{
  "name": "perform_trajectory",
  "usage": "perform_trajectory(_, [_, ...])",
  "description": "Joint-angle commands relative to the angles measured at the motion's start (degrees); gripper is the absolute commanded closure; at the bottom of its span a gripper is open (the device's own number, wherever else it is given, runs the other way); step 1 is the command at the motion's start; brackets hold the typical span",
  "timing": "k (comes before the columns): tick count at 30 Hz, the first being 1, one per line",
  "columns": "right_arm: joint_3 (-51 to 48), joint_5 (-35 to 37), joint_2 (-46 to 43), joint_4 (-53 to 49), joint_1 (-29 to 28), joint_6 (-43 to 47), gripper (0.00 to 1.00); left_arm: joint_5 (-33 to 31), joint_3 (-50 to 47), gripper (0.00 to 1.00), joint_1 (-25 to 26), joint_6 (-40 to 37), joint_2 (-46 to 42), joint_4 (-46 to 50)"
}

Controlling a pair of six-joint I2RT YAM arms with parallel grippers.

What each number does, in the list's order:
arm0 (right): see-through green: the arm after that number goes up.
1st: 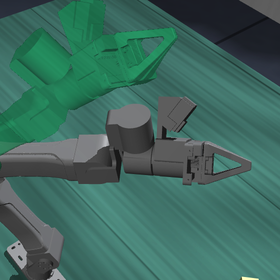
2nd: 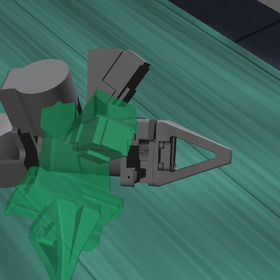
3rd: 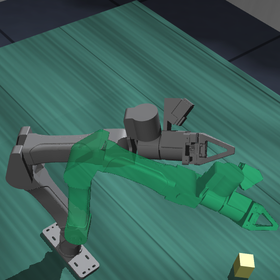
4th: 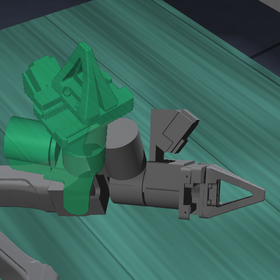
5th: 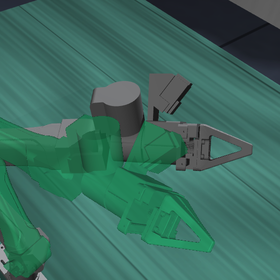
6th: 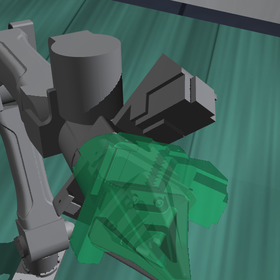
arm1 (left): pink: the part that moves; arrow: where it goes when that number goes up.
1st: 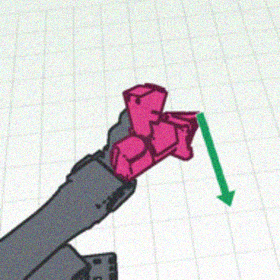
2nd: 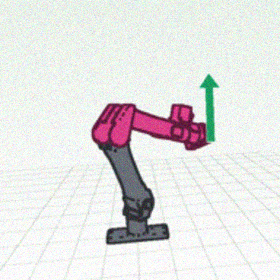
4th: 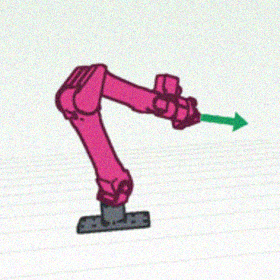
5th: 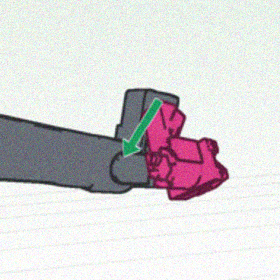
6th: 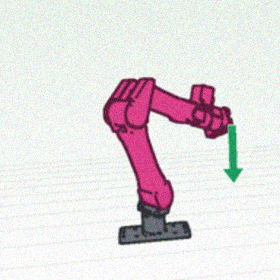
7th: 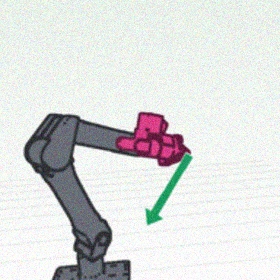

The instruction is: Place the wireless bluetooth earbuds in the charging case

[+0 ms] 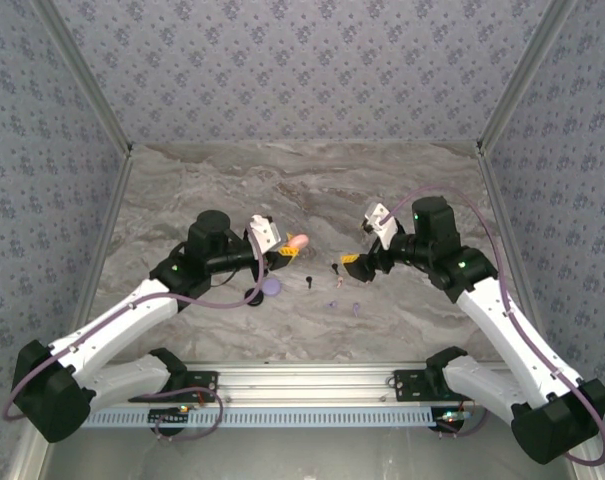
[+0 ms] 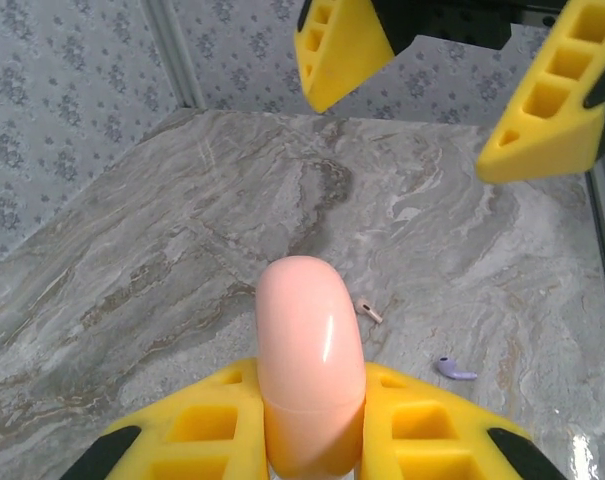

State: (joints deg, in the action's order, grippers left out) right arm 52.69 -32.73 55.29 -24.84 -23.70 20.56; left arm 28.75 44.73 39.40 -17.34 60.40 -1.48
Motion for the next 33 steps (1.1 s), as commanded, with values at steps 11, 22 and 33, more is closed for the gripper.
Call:
perform_trajectory(11, [7.7, -5.0, 7.7, 0.9, -7.1, 6.5, 0.15, 5.6, 3.1, 1.0, 0.6, -3.6, -0.3, -0.4])
perform_trajectory(22, [12.5, -3.7, 13.0, -0.4, -12.7, 11.0, 0.38, 8.4, 3.4, 1.0, 0.7, -3.5, -0.4, 0.2])
perform_trajectory(33, [15.2, -4.3, 15.2, -2.9, -14.6, 12.2, 0.64, 8.4, 3.5, 1.0, 0.7, -3.6, -0.6, 0.8])
